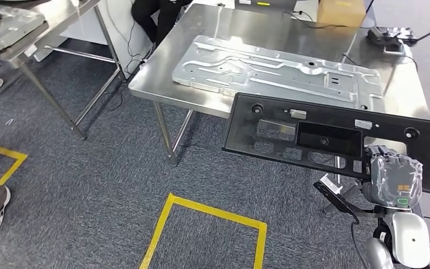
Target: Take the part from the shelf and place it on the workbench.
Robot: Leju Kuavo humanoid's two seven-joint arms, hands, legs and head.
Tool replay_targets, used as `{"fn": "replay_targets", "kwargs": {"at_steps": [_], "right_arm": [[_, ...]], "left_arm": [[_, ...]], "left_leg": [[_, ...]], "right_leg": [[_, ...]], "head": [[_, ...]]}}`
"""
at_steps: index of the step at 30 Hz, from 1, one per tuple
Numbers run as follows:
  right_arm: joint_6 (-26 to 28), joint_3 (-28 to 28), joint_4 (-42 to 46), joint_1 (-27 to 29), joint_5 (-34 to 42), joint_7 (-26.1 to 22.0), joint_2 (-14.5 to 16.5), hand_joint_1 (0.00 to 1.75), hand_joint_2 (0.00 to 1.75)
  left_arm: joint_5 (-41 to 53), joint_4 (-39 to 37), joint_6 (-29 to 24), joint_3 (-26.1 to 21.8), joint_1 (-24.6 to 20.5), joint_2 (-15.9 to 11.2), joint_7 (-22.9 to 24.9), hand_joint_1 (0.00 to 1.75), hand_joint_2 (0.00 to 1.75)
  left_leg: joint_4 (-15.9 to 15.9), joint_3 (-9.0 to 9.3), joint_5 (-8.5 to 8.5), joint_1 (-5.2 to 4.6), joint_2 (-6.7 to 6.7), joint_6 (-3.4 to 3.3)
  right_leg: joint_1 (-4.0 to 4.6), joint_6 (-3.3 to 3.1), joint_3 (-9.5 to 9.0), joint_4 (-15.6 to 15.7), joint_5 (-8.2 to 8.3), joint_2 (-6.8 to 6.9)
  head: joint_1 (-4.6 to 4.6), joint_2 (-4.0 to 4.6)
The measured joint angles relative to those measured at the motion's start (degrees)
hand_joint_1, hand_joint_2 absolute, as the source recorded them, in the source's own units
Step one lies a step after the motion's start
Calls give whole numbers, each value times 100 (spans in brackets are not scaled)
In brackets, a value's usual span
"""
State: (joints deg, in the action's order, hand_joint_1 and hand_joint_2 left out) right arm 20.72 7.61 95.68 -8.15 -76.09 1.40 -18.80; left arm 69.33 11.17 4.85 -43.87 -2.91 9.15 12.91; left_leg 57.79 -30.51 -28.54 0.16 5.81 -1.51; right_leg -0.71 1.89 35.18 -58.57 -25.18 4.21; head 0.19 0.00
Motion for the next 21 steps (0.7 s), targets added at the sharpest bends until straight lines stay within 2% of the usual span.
{"fn": "replay_targets", "kwargs": {"at_steps": [2, 3, 4, 6, 7, 8, 9, 10, 12, 13, 14, 16, 21], "right_arm": [[1, -2, 2, 10, 1, -1, -1, 169, 175], [1, -4, 5, 8, 1, -1, -2, 169, 175], [2, -6, 9, 1, 1, -1, -2, 169, 175], [2, -9, 13, -14, 1, 0, 2, 169, 175], [2, -9, 12, -15, 1, 0, 5, 169, 175], [2, -9, 11, -10, 1, -1, 7, 169, 175], [2, -8, 10, -7, 0, -1, 8, 169, 175], [3, -8, 10, -5, -7, 9, 9, 169, 175], [8, -8, 4, -15, -41, 49, 14, 169, 175], [10, -9, -5, -30, -62, 74, 18, 169, 175], [11, -9, -18, -48, -77, 91, 22, 169, 175], [13, -10, -48, -76, -88, 101, 29, 169, 175], [17, -11, -96, -126, -101, 102, 43, 169, 175]], "left_arm": [[0, 0, -1, 0, -19, 0, 0, 0, 175], [1, 0, -2, 0, -21, -1, 1, 0, 175], [1, 0, -2, 0, -21, -1, 1, 0, 175], [2, 0, -2, -1, -9, -2, 1, 0, 175], [2, 0, -2, -2, -4, -2, 1, 0, 175], [2, 0, -2, -2, 1, -2, 1, 0, 175], [-3, 0, 4, -2, 7, -2, 2, 0, 175], [-14, 0, 29, -5, 11, -2, 9, 0, 175], [-48, 0, 110, -26, 11, -2, 38, 0, 175], [-66, 0, 149, -44, 4, -2, 58, 0, 175], [-78, 0, 170, -61, -7, 2, 71, 0, 175], [-92, 0, 184, -88, -28, 16, 84, 0, 175], [-95, 0, 198, -110, -31, 35, 87, 0, 175]], "left_leg": [[-4, 49, -47, 4, 72, 72], [52, 50, -108, 17, -5, 103], [212, -6, -222, 32, -139, 126], [893, -330, -579, 48, -450, 141], [1296, -547, -733, 48, -515, 141], [1593, -723, -798, 46, -540, 138], [1686, -814, -736, 44, -549, 125], [1543, -796, -557, 42, -556, 103], [822, -550, -90, 32, -605, 36], [493, -432, 62, 25, -636, 8], [277, -355, 142, 22, -662, -7], [166, -323, 167, 9, -681, 2], [162, -325, 189, -9, -727, -10]], "right_leg": [[-6, -85, -3, 18, 3, -149], [-19, -129, -18, 35, 6, -216], [-34, -171, -34, 54, 14, -279], [-41, -231, -45, 63, 16, -409], [-30, -246, -44, 57, 11, -479], [-20, -257, -45, 47, 4, -556], [-8, -267, -46, 32, -7, -621], [1, -273, -51, 14, -21, -685], [14, -265, -63, -29, -58, -785], [25, -245, -61, -52, -76, -833], [37, -224, -52, -76, -94, -860], [45, -212, -33, -98, -113, -872], [31, -203, -65, -53, -102, -819]], "head": [[-2, 0], [-2, 0], [-5, 0], [-9, 0], [-11, 0], [-10, 0], [-10, 0], [-10, 0], [-10, 0], [-9, 0], [-8, 0], [-6, 0], [-4, 0]]}}
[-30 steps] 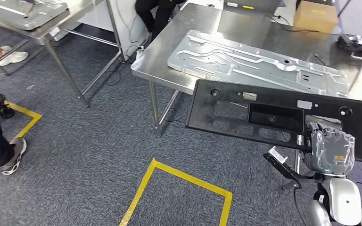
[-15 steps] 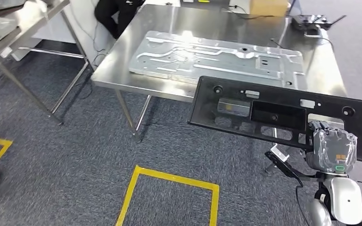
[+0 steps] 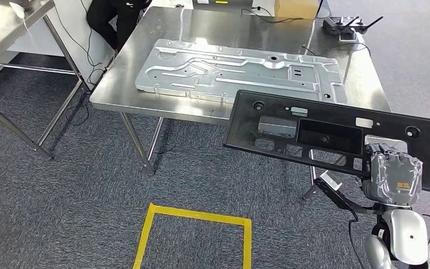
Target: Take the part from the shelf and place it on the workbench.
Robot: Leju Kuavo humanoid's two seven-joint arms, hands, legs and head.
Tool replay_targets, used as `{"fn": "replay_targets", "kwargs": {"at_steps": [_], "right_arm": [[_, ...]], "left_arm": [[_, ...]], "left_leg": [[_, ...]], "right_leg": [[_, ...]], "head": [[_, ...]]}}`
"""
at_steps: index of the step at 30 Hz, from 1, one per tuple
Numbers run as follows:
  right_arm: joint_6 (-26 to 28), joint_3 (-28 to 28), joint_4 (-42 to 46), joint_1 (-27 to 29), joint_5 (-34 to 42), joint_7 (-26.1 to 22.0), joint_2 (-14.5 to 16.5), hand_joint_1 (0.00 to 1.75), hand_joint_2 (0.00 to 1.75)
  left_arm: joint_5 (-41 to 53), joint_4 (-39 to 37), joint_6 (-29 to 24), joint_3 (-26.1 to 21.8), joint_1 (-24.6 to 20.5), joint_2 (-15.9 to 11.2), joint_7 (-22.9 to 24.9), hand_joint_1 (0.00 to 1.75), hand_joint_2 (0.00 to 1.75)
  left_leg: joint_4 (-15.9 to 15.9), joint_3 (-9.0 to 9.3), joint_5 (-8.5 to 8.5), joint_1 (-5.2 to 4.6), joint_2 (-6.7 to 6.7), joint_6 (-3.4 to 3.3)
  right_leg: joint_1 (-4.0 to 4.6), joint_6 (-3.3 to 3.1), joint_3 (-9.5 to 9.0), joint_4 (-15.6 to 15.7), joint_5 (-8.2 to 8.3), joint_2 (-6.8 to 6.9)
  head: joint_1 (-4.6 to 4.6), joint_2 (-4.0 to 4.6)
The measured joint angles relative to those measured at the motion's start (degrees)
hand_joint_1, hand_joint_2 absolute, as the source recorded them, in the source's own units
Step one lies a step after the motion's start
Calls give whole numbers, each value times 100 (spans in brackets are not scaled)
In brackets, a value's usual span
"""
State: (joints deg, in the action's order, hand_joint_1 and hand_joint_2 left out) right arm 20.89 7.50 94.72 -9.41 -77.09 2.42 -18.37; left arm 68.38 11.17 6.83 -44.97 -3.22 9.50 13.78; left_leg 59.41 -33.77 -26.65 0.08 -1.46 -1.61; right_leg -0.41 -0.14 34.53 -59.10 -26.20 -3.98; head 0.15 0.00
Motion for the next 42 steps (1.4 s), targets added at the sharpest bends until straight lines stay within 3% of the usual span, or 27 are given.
{"fn": "replay_targets", "kwargs": {"at_steps": [11, 34, 40, 42], "right_arm": [[-25, 0, -18, -34, -7, 1, 28, 169, 175], [-245, 3, -195, -144, 147, -36, 31, 169, 175], [-251, 4, -242, -140, 155, -43, 40, 169, 175], [-234, 4, -193, -50, 162, -44, 33, 169, 175]], "left_arm": [[0, 0, 20, -31, -2, 9, -1, 0, 175], [63, 0, 16, -38, -3, 9, -9, 0, 175], [89, 0, 15, -38, -6, 7, -10, 0, 175], [112, 0, 16, -38, -6, 16, -9, 0, 175]], "left_leg": [[4, 3, -20, -1, -4, -41], [-10, 9, -20, 8, -3, -40], [5, 9, -28, -31, -2, -82], [-94, 66, 11, 10, 24, -132]], "right_leg": [[2, 68, -14, 29, -1, 5], [10, 70, -13, 27, -4, 6], [-33, 119, -19, 55, 2, -7], [-24, 153, -29, 44, -20, 34]], "head": [[1, 0], [1, 0], [-2, 0], [0, 0]]}}
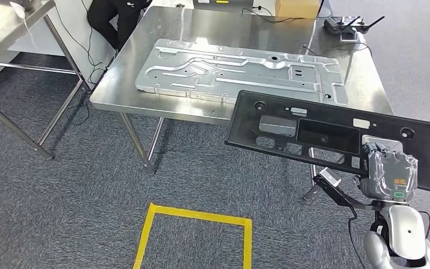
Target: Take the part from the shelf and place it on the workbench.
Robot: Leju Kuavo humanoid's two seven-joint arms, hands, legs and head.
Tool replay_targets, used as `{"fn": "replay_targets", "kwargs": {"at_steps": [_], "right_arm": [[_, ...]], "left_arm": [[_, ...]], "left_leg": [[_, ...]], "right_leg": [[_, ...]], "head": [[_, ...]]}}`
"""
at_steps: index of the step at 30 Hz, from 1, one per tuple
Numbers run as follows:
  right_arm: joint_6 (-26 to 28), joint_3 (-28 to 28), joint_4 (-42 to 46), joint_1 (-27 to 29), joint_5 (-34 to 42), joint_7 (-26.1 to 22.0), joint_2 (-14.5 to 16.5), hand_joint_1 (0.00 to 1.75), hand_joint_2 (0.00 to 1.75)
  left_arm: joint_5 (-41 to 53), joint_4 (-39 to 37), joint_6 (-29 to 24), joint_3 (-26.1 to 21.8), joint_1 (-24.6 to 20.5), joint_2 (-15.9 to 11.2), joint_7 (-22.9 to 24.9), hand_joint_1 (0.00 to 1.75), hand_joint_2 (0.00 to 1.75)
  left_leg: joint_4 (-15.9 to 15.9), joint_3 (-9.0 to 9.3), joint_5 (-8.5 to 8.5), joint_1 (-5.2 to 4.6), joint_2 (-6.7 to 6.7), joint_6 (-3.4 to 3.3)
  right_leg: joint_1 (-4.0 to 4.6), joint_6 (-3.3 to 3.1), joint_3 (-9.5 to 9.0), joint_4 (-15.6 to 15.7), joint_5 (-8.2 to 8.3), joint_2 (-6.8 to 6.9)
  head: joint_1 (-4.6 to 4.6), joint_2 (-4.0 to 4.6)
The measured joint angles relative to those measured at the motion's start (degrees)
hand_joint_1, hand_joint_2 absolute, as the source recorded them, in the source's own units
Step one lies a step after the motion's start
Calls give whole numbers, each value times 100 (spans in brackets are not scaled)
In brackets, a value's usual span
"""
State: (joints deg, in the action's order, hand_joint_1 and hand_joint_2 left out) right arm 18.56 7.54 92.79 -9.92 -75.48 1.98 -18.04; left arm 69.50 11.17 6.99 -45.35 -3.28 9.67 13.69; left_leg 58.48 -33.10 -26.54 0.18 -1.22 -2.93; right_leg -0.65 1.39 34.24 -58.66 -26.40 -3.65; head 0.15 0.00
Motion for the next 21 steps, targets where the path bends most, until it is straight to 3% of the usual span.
{"fn": "replay_targets", "kwargs": {"at_steps": [1, 3, 5, 6, 7, 10, 12, 16, 17, 19, 20, 21], "right_arm": [[13, 0, 36, 62, 3, -2, -6, 169, 175], [40, 0, 95, 189, 11, -6, -14, 169, 175], [54, 0, 124, 300, 27, -14, -14, 169, 175], [56, 1, 127, 347, 36, -24, -11, 169, 175], [56, 3, 128, 380, 42, -39, -7, 169, 175], [49, 21, 123, 382, 48, -88, 22, 169, 175], [32, 56, 110, 348, 49, -98, 52, 169, 175], [-23, 179, 71, 210, 49, -123, 109, 169, 175], [-33, 212, 65, 158, 49, -132, 119, 169, 175], [-50, 274, 53, 76, 50, -144, 148, 169, 175], [-60, 304, 44, 52, 50, -144, 163, 169, 175], [-69, 329, 32, 39, 51, -144, 177, 169, 175]], "left_arm": [[12, 0, 1, 0, 3, 4, 1, 0, 175], [25, 0, 0, 0, 13, 9, 2, 0, 175], [42, 0, -2, 0, 24, 10, 2, 0, 175], [51, 0, -4, 0, 28, 11, 2, 0, 175], [58, 0, -6, 0, 32, 12, 2, 0, 175], [72, 0, -13, -2, 27, 7, 2, 0, 175], [84, 0, -21, -4, 20, -3, 4, 0, 175], [128, 0, -23, -7, 11, -8, 8, 0, 175], [137, 0, -23, -7, 9, -8, 8, 0, 175], [146, 0, -22, -7, 10, -9, 8, 0, 175], [146, 0, -22, -7, 13, -9, 8, 0, 175], [147, 0, -21, -7, 18, -9, 8, 0, 175]], "left_leg": [[-62, 42, 23, 23, 21, -30], [-136, 102, 43, 44, 68, -63], [-140, 113, 26, 50, 106, -55], [-135, 119, 11, 59, 122, -36], [-125, 131, -10, 74, 139, -10], [-33, 162, -121, 120, 174, 128], [7, 158, -187, 99, 182, 227], [121, 162, -324, 120, 182, 336], [339, 71, -451, 125, 175, 348], [1080, -314, -798, 115, 166, 343], [1447, -531, -915, 106, 165, 332], [1671, -687, -929, 98, 163, 310]], "right_leg": [[1, 24, 36, -97, -69, 69], [-24, 82, 294, -630, -362, 238], [-76, 146, 670, -1312, -634, 308], [-107, 177, 770, -1464, -634, 323], [-137, 208, 760, -1403, -520, 338], [-203, 290, 284, -399, 19, 400], [-190, 217, 129, -92, 55, 393], [-165, -31, 98, -119, -32, 347], [-157, -78, 79, -112, -43, 344], [-118, -148, 45, -111, -75, 346], [-89, -174, 27, -113, -93, 344], [-58, -197, 4, -115, -114, 340]], "head": [[2, 0], [7, 0], [7, 0], [7, 0], [7, 0], [10, 0], [1, 0], [-12, 0], [-13, 0], [-13, 0], [-13, 0], [-13, 0]]}}
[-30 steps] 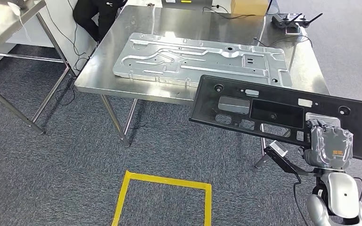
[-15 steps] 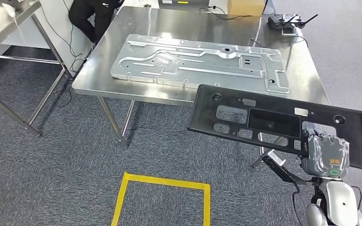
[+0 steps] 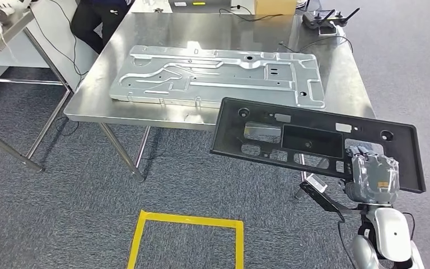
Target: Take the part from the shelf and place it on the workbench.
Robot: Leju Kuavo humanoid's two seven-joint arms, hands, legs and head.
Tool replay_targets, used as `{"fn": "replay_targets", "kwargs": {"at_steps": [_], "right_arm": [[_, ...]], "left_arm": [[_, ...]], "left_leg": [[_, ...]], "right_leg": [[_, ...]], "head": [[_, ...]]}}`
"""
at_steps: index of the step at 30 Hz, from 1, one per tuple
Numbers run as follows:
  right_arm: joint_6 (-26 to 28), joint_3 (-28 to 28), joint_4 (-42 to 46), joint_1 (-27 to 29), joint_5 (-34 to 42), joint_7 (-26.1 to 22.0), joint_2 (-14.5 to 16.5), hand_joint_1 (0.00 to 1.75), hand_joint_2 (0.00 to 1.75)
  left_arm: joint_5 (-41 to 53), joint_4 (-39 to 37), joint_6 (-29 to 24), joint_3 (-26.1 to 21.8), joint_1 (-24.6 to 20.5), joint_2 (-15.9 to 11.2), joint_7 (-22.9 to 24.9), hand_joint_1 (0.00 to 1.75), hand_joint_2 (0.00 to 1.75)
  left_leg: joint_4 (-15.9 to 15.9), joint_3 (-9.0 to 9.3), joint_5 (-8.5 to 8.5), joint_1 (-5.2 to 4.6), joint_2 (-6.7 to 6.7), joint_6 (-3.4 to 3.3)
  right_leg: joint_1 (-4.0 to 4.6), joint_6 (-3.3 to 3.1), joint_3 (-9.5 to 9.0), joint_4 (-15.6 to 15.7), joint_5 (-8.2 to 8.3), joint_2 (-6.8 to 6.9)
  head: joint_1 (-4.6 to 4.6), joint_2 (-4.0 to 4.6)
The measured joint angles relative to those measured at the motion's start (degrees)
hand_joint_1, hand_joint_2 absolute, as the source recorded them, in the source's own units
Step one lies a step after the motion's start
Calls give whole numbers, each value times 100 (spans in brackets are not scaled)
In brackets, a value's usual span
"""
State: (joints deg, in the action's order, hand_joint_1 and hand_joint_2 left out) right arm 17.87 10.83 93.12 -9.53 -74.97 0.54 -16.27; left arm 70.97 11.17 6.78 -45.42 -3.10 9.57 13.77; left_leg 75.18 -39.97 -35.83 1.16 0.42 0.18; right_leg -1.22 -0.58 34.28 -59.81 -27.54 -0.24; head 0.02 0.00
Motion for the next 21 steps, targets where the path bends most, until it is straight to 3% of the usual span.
{"fn": "replay_targets", "kwargs": {"at_steps": [1, 2, 4, 5, 8, 11, 12, 14, 15, 16, 17, 19, 21], "right_arm": [[-9, 21, -10, -8, 0, -2, 12, 169, 175], [-15, 41, -19, -16, 0, -3, 20, 169, 175], [-20, 77, -27, -38, 0, -6, 34, 169, 175], [-22, 94, -32, -62, 0, -5, 39, 169, 175], [-29, 139, -53, -129, 3, -2, 62, 169, 175], [-45, 222, -71, -210, 20, -11, 79, 169, 175], [-52, 261, -80, -253, 33, -13, 82, 169, 175], [-68, 364, -109, -342, 63, -10, 91, 169, 175], [-83, 420, -126, -379, 72, -7, 97, 169, 175], [-106, 477, -145, -421, 80, -7, 104, 169, 175], [-137, 531, -162, -474, 88, -8, 113, 169, 175], [-208, 615, -180, -621, 108, -12, 131, 169, 175], [-278, 700, -203, -814, 121, -14, 160, 169, 175]], "left_arm": [[0, 0, 1, 0, 5, 0, 0, 0, 175], [0, 0, 2, 0, 10, 0, 0, 0, 175], [3, 0, 4, -1, 17, -5, 1, 0, 175], [8, 0, 4, -1, 20, -9, 1, 0, 175], [16, 0, 4, -4, 25, -16, 1, 0, 175], [28, 0, 4, -7, 14, -7, -1, 0, 175], [35, 0, 5, -7, 6, -3, -2, 0, 175], [53, 0, 12, -8, -8, 5, -3, 0, 175], [67, 0, 17, -8, -11, 10, -4, 0, 175], [81, 0, 21, -9, -11, 15, -5, 0, 175], [94, 0, 25, -9, -12, 19, -7, 0, 175], [114, 0, 29, -9, -11, 25, -10, 0, 175], [127, 0, 30, -9, -18, 28, -14, 0, 175]], "left_leg": [[-1, -53, 118, -13, -3, -35], [-219, -1, 338, -33, -9, -84], [-959, 272, 814, -87, -45, -217], [-1256, 390, 938, -115, -64, -267], [-1530, 494, 970, -165, -78, -310], [-1697, 604, 1017, -108, -62, -329], [-1741, 645, 1024, -90, -56, -337], [-1763, 691, 999, -90, -49, -347], [-1759, 711, 978, -89, -47, -347], [-1753, 737, 951, -86, -46, -341], [-1740, 767, 920, -81, -46, -332], [-1701, 825, 845, -71, -49, -298], [-1650, 832, 784, -85, -51, -236]], "right_leg": [[31, -18, -32, -2, -24, -7], [59, -28, -74, -3, -51, -19], [100, -29, -157, -1, -111, -36], [113, -15, -175, -2, -136, -48], [88, 65, -173, 30, -146, -69], [78, 144, -137, -86, -246, -38], [72, 167, -42, -288, -350, -23], [48, 212, 334, -955, -604, -9], [33, 233, 507, -1216, -646, -7], [16, 251, 617, -1336, -596, -3], [-1, 264, 619, -1242, -432, 4], [-24, 272, 376, -610, 3, 30], [0, 243, 172, -116, 185, 44]], "head": [[0, 0], [0, 0], [3, 0], [3, 0], [2, 0], [8, 0], [12, 0], [16, 0], [16, 0], [16, 0], [17, 0], [17, 0], [16, 0]]}}
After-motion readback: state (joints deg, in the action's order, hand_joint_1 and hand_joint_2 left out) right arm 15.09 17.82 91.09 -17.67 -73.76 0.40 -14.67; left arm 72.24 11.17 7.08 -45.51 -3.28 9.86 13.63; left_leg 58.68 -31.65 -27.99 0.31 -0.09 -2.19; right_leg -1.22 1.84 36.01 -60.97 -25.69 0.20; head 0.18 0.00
